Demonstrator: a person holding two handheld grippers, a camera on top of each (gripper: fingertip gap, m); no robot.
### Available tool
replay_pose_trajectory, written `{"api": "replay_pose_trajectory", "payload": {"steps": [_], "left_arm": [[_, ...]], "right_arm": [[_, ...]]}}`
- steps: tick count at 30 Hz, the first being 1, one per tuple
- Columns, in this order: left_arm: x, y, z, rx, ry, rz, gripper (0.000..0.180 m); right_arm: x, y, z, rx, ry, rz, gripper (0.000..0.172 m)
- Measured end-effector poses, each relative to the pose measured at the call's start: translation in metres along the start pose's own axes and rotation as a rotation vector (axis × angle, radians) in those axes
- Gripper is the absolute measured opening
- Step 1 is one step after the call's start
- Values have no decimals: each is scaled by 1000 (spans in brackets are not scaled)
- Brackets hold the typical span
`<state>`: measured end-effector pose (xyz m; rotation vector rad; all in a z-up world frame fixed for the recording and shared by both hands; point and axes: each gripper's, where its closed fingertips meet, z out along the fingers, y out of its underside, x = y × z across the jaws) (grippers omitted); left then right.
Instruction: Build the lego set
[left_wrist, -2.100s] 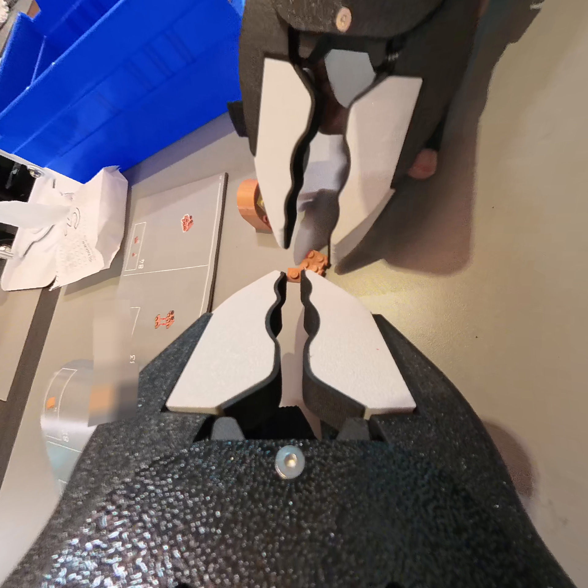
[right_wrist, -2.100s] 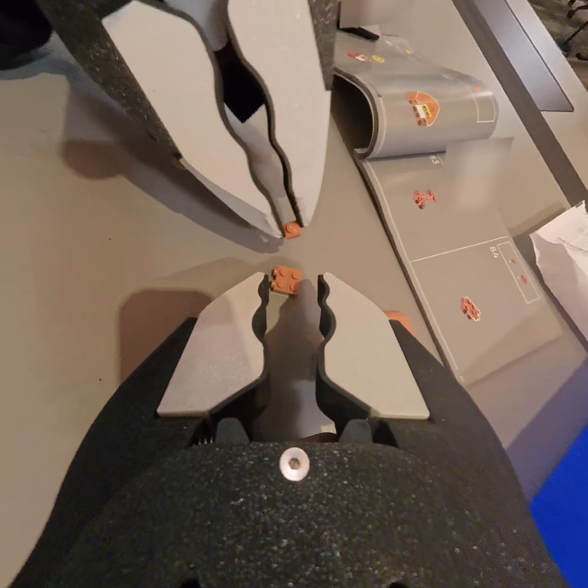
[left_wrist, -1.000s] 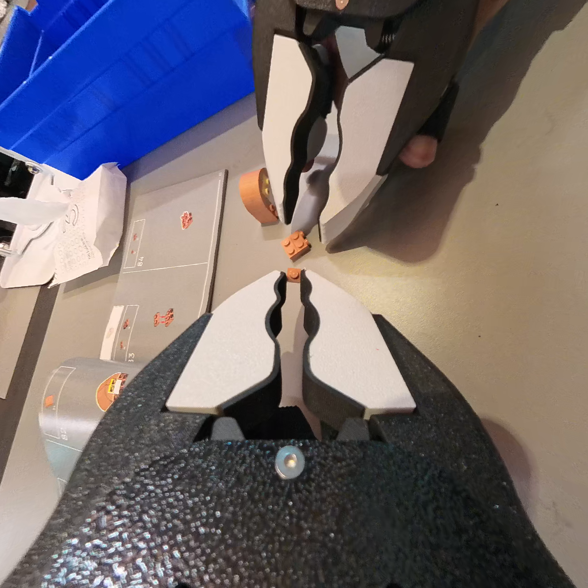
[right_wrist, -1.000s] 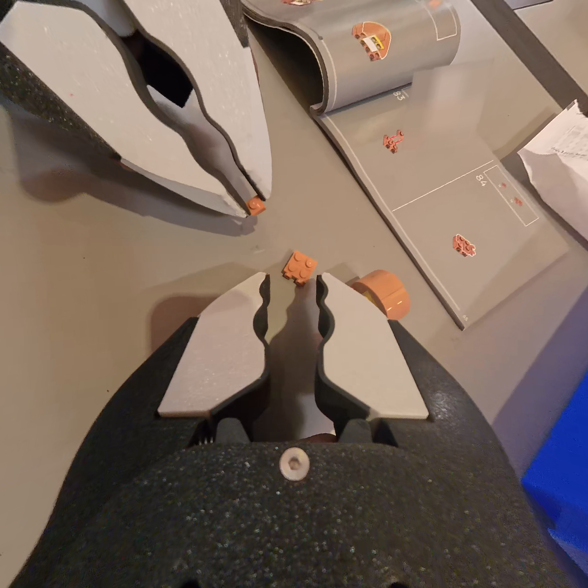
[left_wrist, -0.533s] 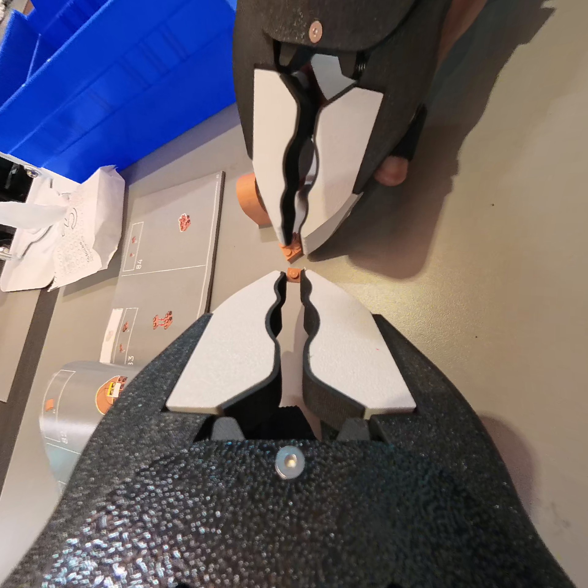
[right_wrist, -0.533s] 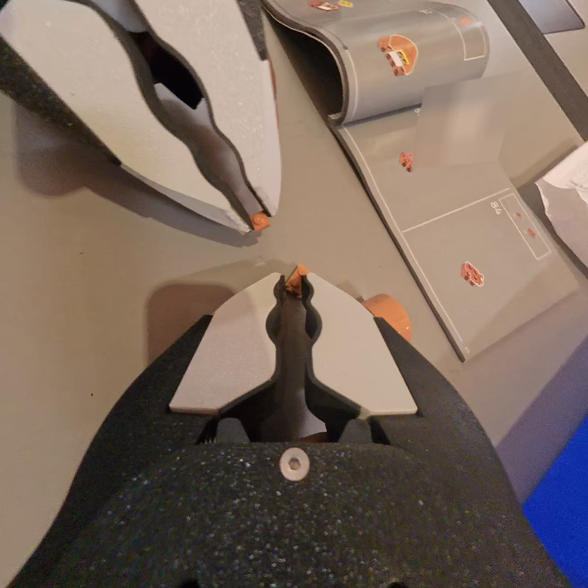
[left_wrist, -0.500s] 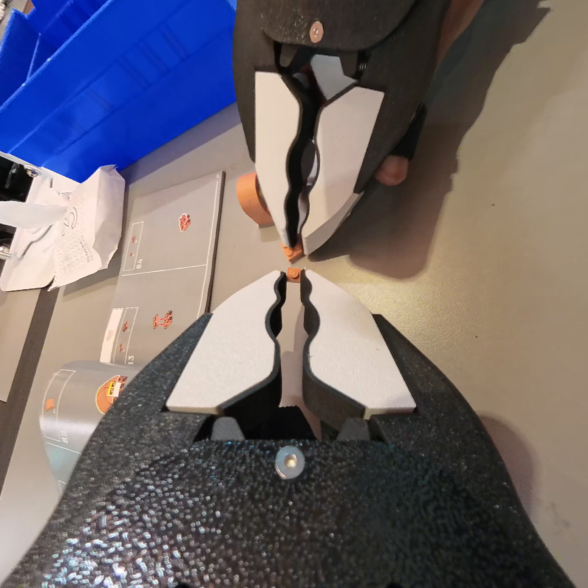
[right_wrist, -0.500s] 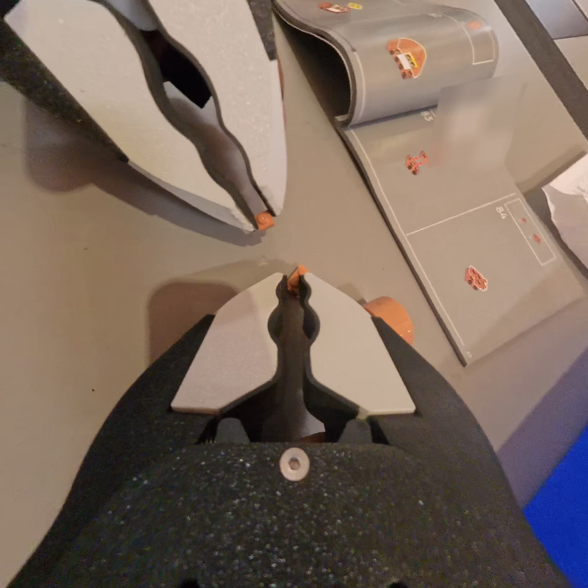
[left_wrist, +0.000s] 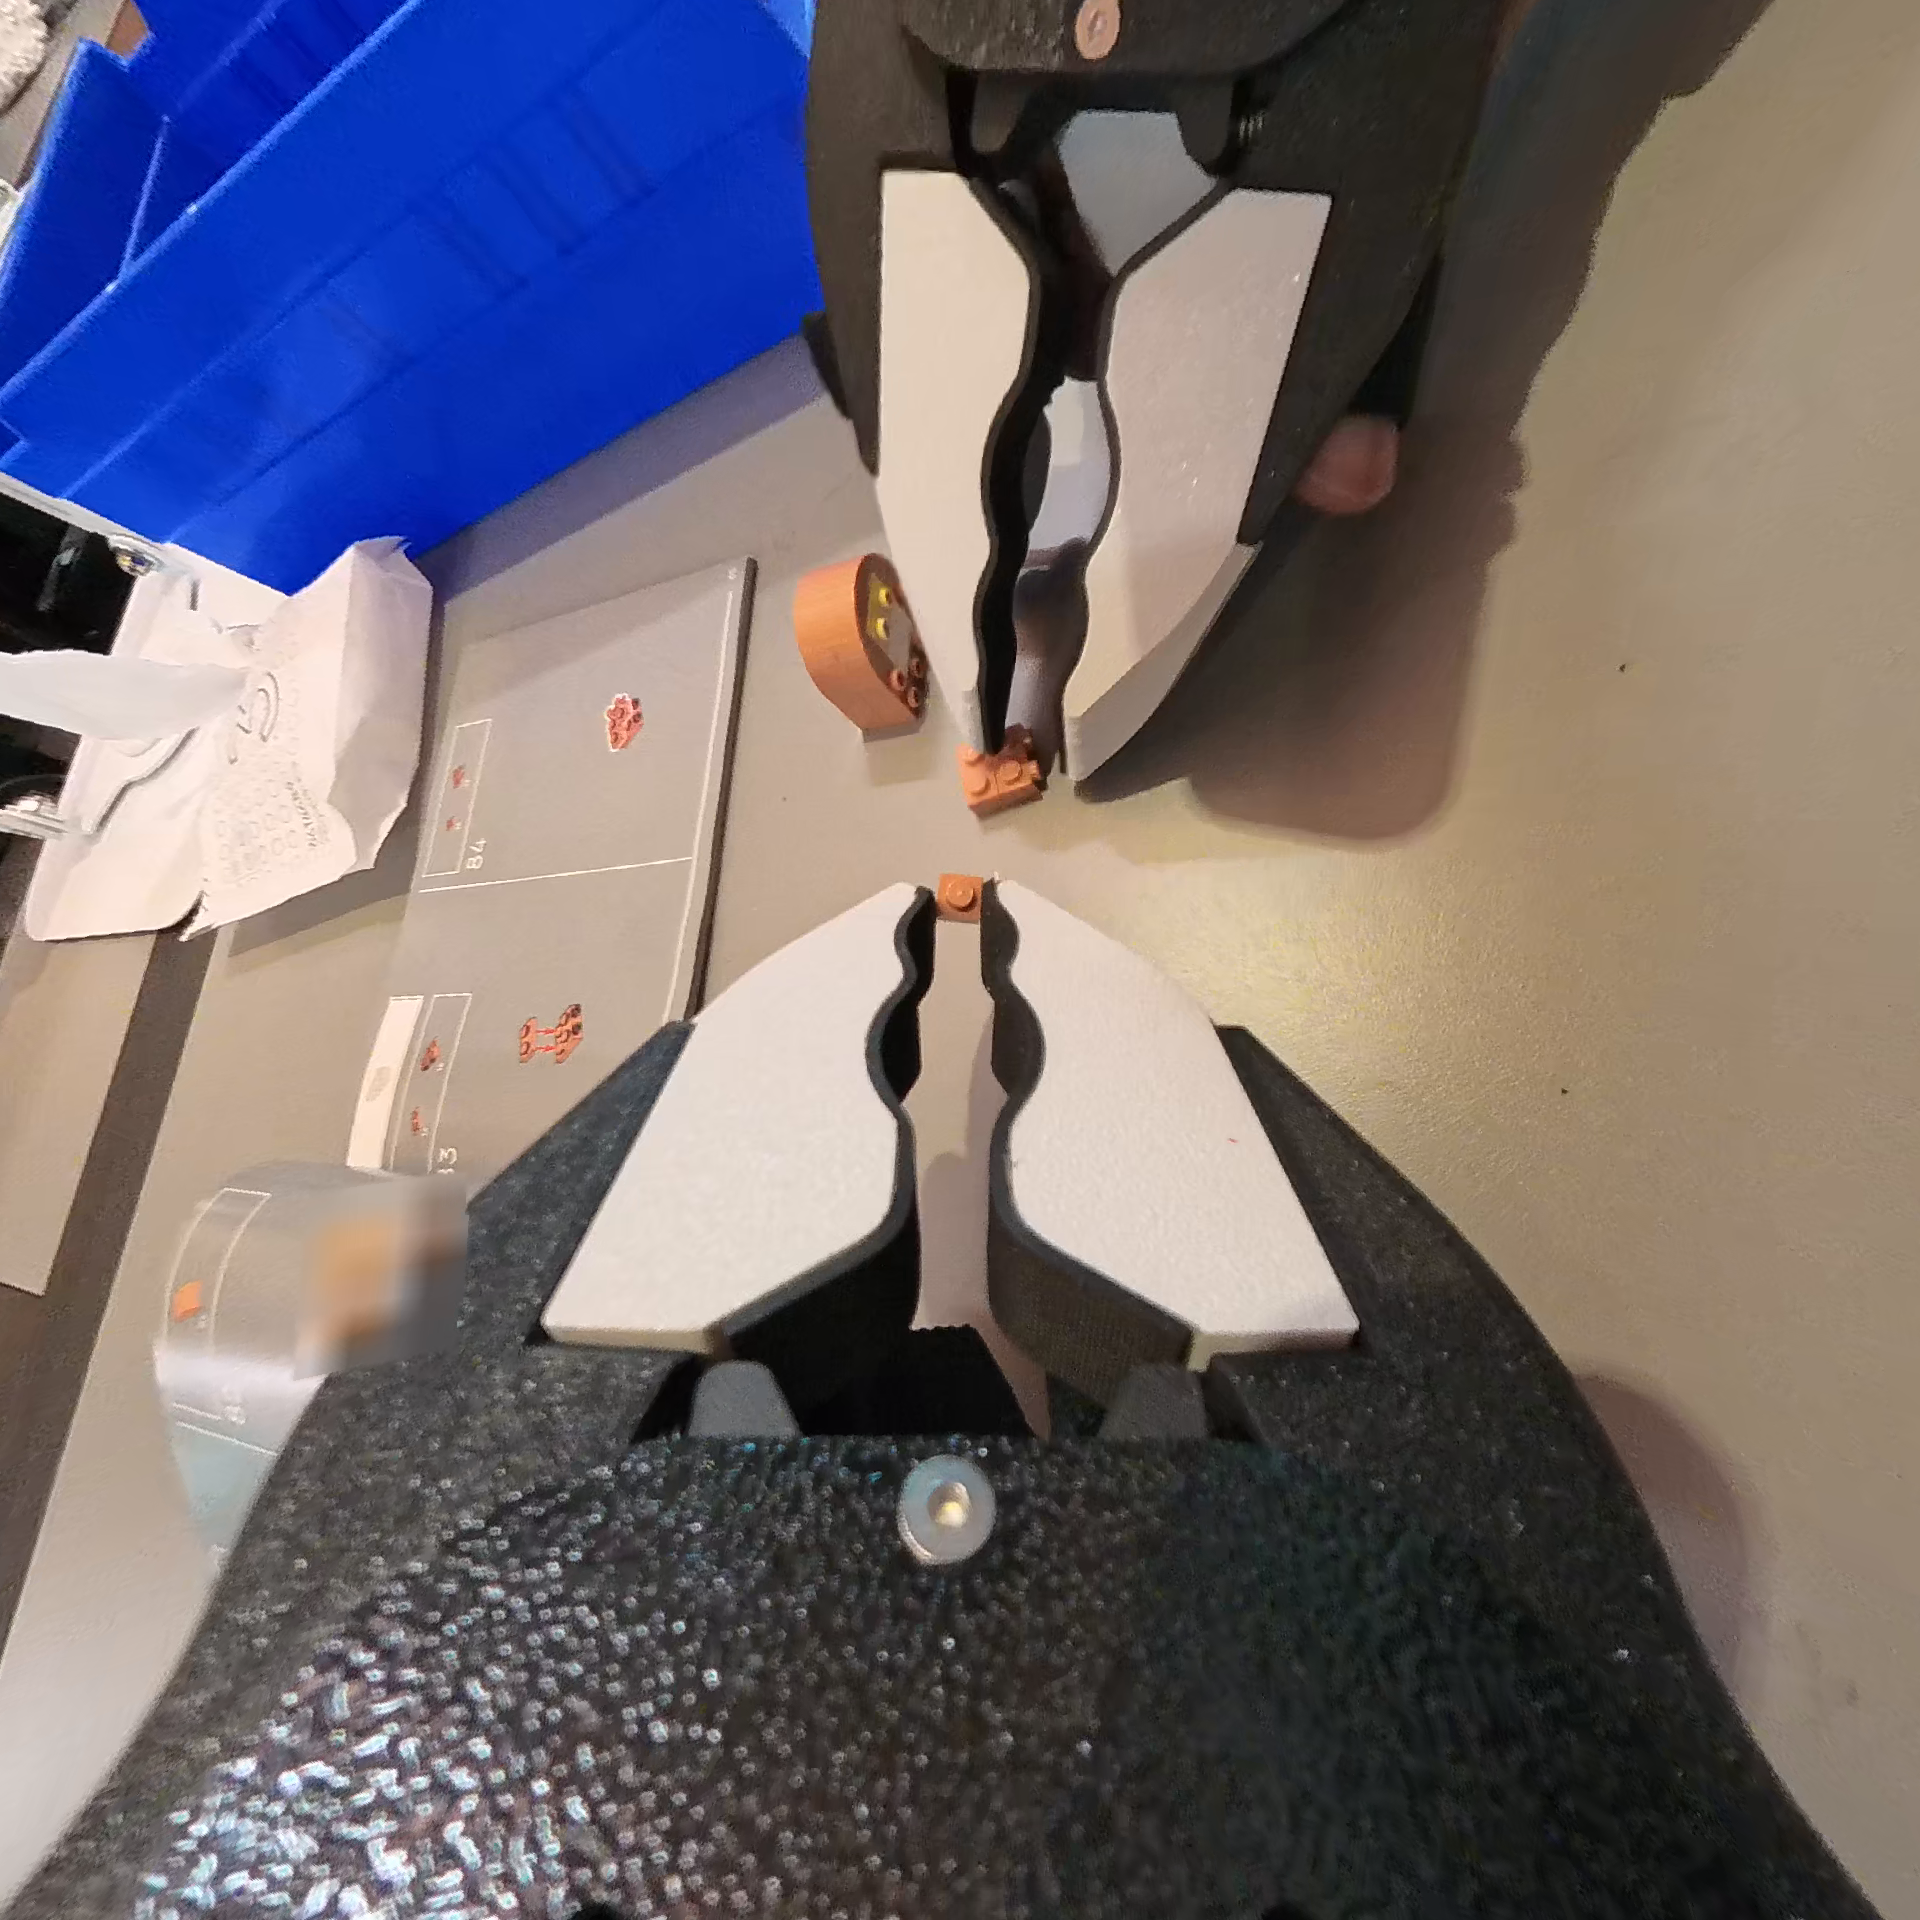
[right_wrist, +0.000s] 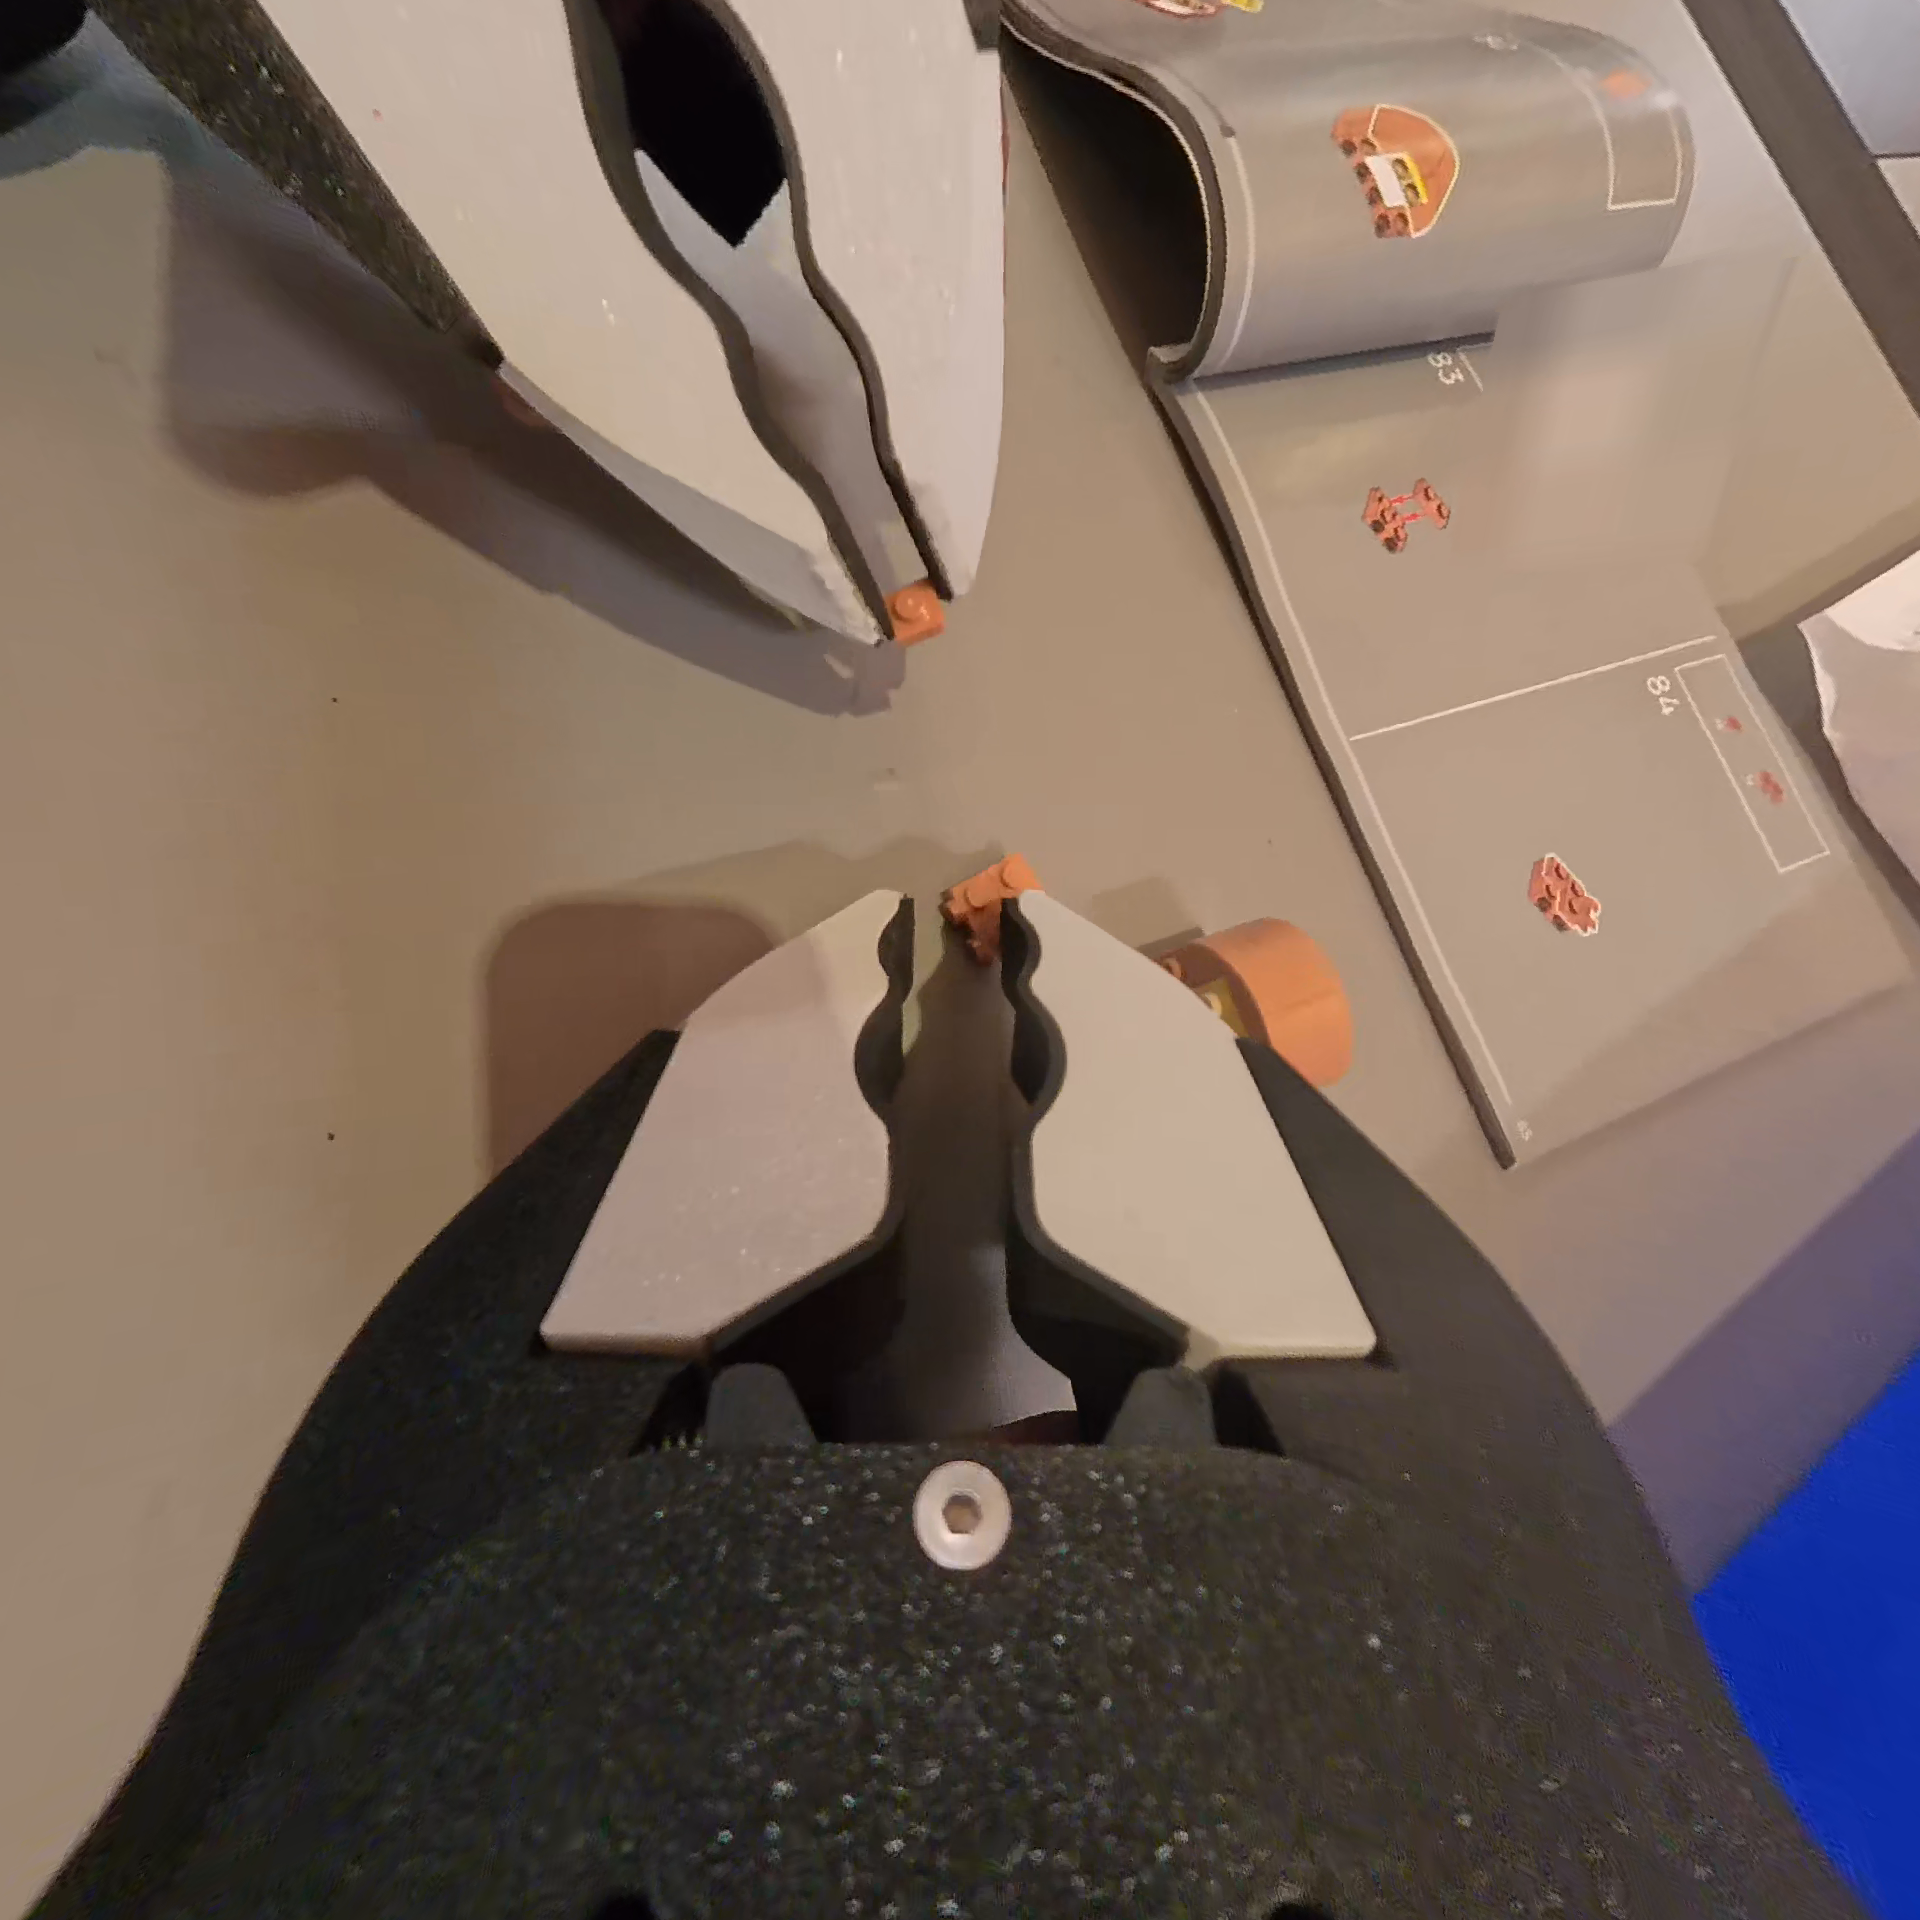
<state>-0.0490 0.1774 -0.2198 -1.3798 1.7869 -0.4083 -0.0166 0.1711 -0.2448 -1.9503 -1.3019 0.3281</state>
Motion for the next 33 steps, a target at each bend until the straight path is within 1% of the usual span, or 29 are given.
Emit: {"api": "replay_pose_trajectory", "payload": {"steps": [9,13,17,26,33], "left_arm": [[1,1,2,-2,7,-2,8],[2,2,2,-4,9,-4,8],[3,2,4,-7,15,-2,8],[5,1,5,-8,20,4,8],[8,1,6,-12,31,6,8]], "right_arm": [[-5,5,-14,-6,-9,-24,18],[-6,14,-18,-51,-37,-2,18],[-5,18,-13,-58,-43,3,18],[1,12,-6,-44,-60,9,17],[-3,-1,7,-19,-137,-52,18]]}}
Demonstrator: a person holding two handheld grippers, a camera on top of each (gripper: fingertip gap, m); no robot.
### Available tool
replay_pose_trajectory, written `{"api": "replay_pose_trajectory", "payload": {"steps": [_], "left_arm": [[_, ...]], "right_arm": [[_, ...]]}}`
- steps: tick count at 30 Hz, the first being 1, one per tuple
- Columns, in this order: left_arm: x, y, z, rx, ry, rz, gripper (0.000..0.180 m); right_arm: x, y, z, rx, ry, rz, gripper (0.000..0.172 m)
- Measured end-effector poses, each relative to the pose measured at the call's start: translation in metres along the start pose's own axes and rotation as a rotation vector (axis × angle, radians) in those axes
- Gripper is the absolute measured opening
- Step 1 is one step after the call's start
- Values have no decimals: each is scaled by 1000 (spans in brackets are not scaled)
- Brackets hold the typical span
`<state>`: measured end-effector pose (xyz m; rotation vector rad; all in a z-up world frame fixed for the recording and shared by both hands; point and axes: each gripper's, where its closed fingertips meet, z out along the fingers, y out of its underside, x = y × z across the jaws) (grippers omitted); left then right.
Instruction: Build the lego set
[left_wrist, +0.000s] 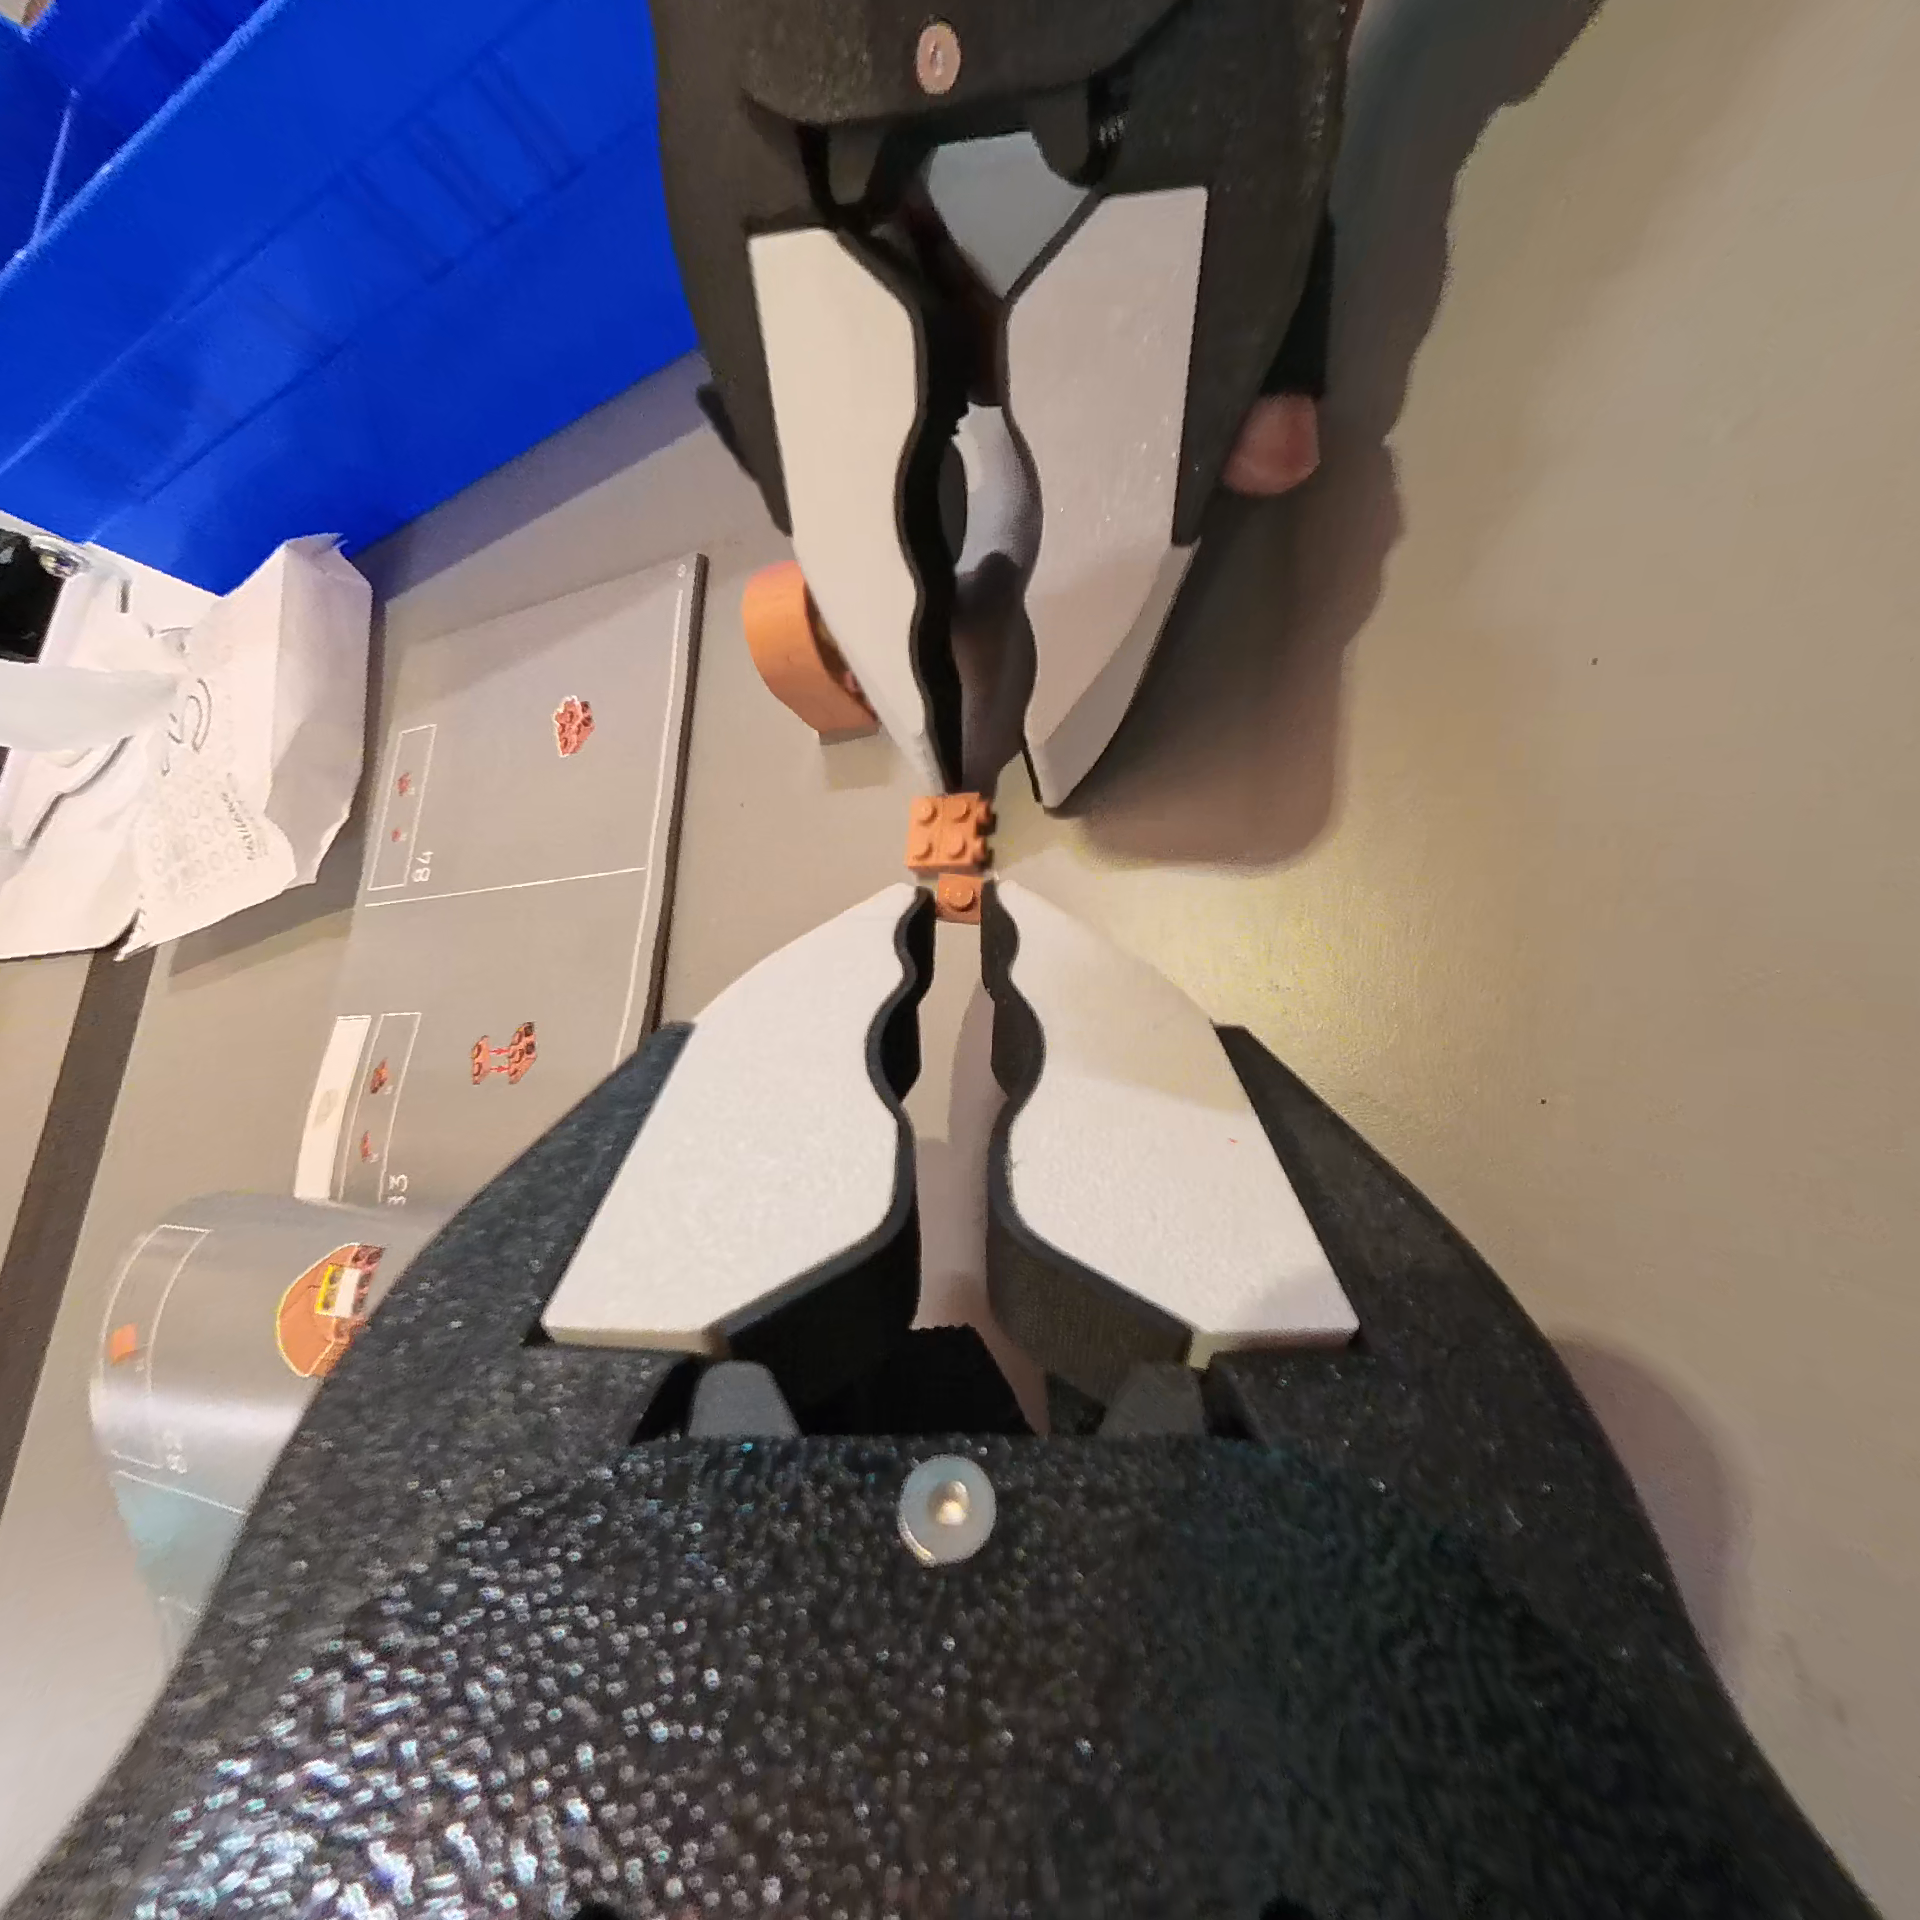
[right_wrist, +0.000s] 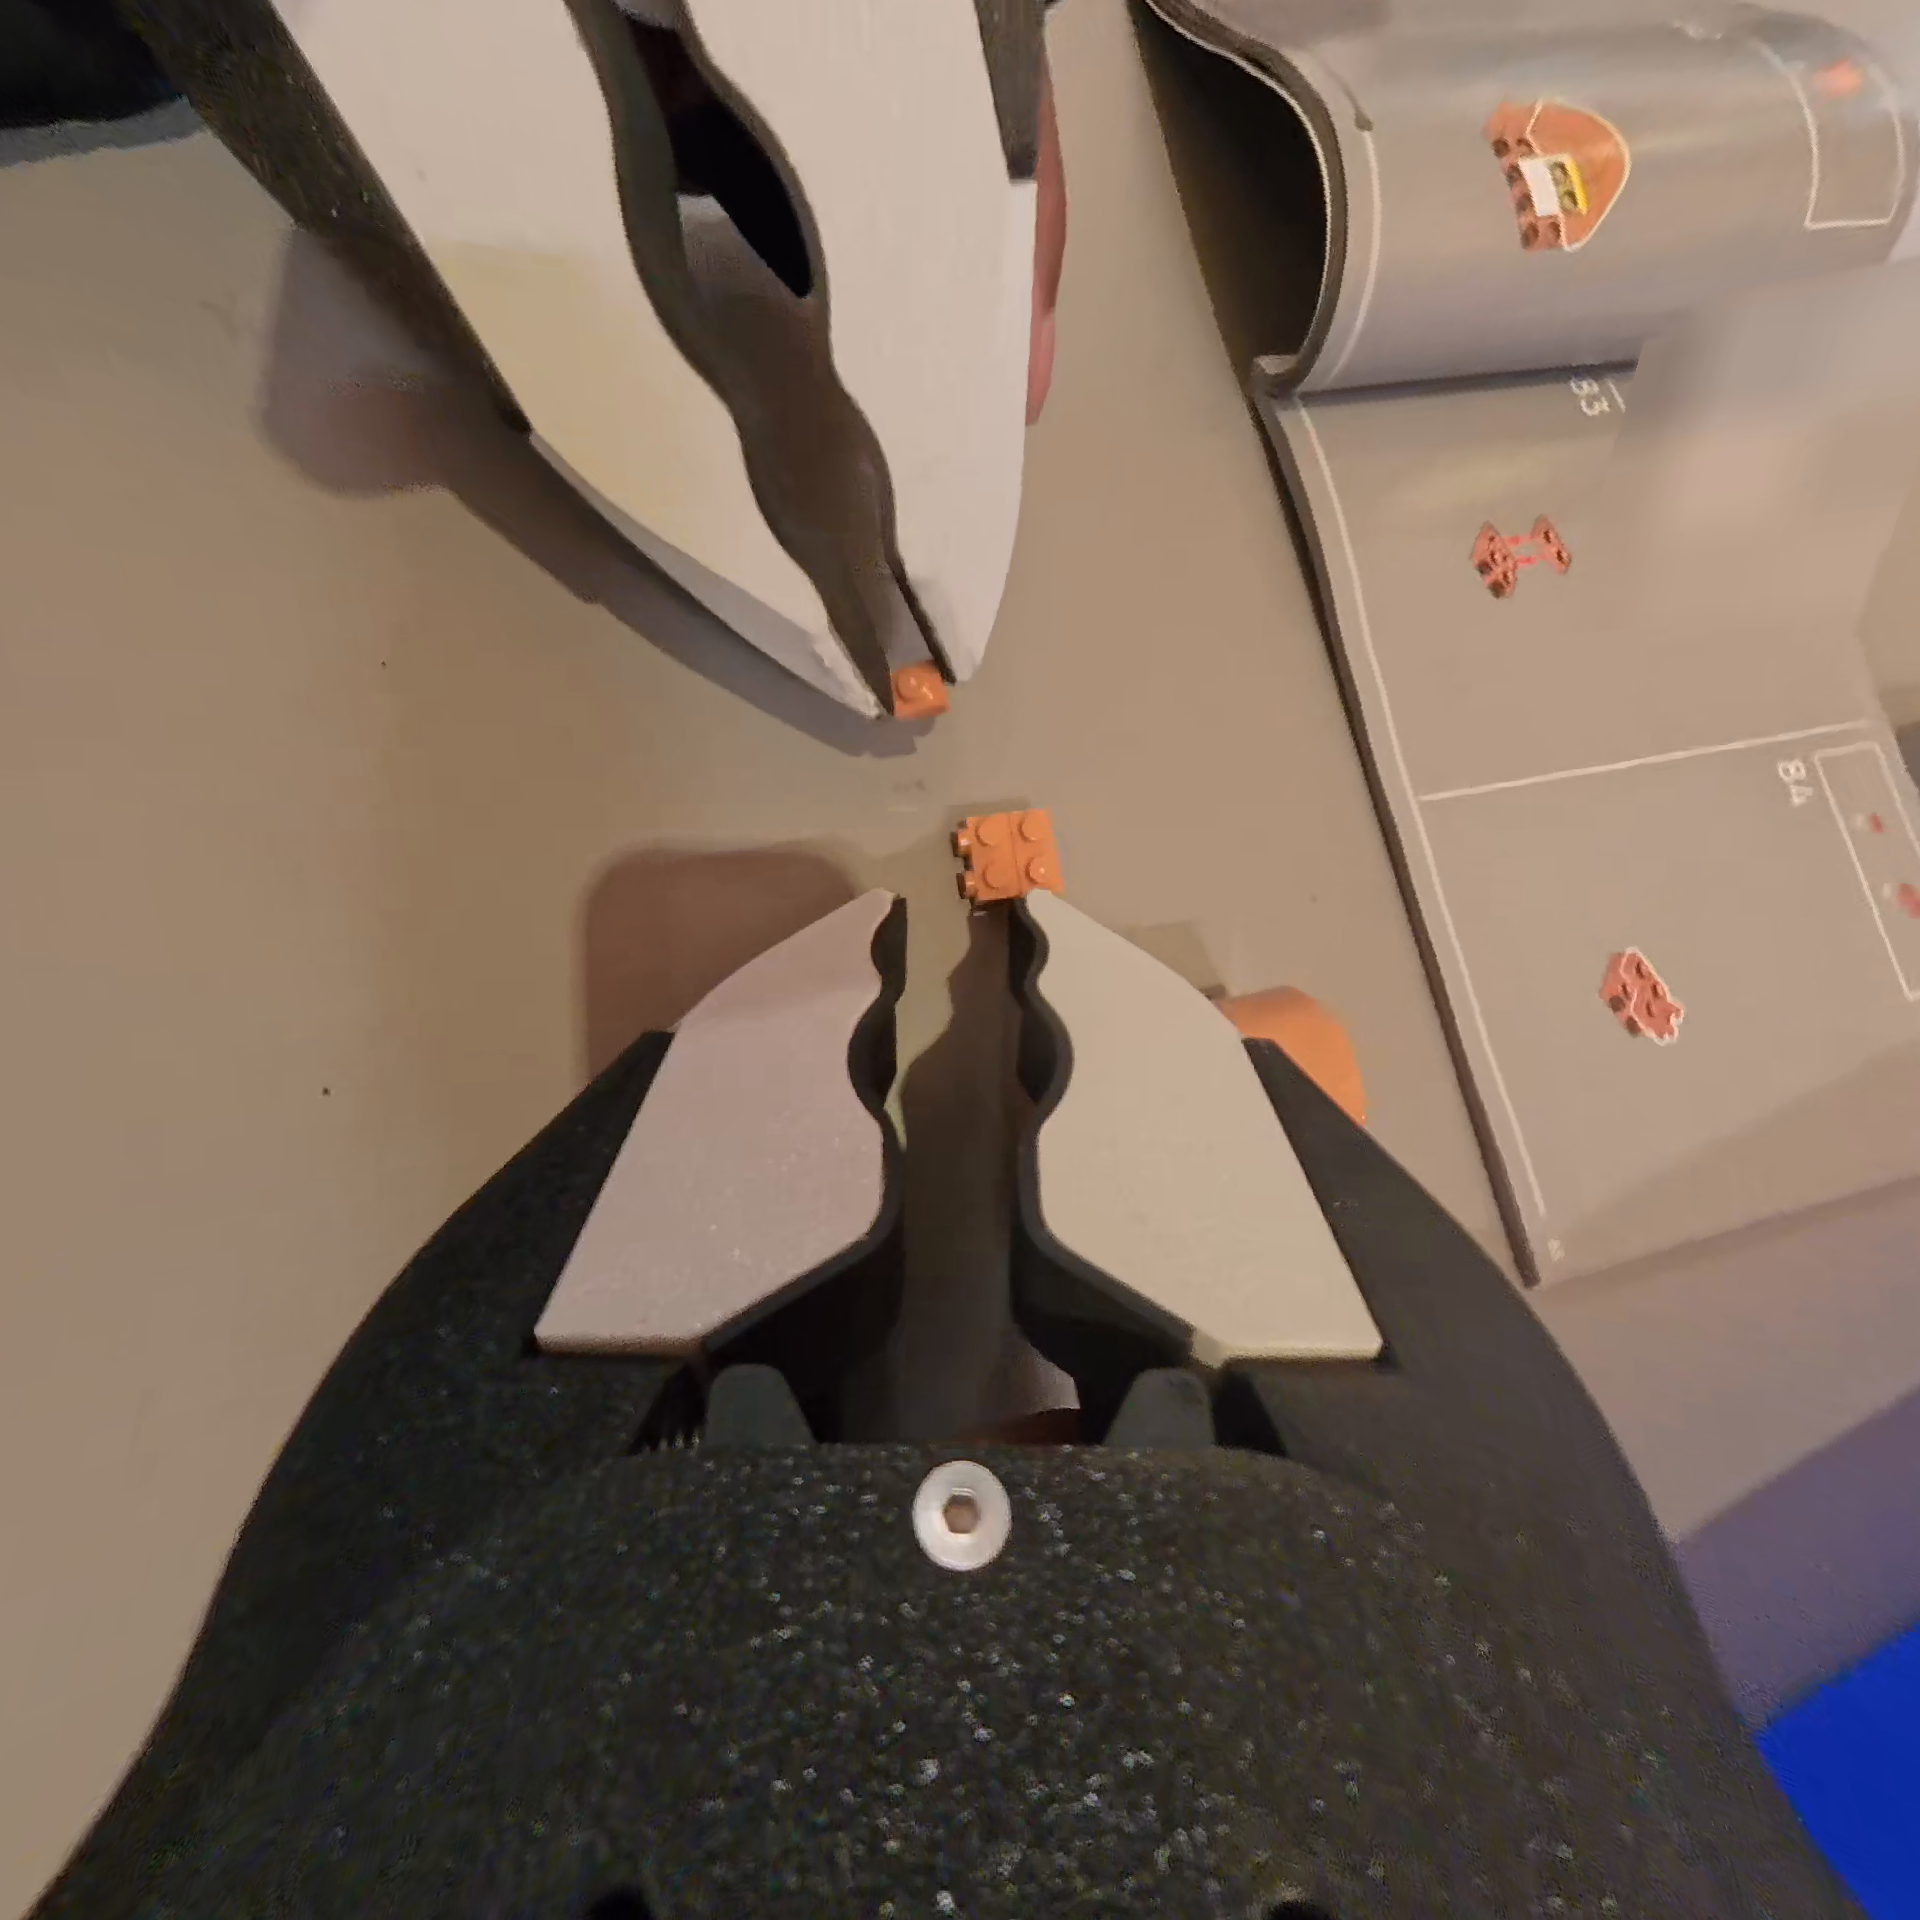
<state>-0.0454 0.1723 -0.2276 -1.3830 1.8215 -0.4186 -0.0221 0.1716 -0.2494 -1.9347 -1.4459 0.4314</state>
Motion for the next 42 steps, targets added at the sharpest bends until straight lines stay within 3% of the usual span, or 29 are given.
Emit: {"api": "replay_pose_trajectory", "payload": {"steps": [8,25,34,42], "left_arm": [[-4,5,0,-12,-9,-19,8],[-7,24,1,-93,-10,-26,8],[6,31,-6,-104,91,-32,8],[13,28,-4,-96,128,-34,8]], "right_arm": [[8,-3,4,-9,17,32,21],[-7,-21,19,26,-149,-124,21],[-12,-29,25,45,-233,-205,21],[1,-18,14,56,-54,-73,23]]}}
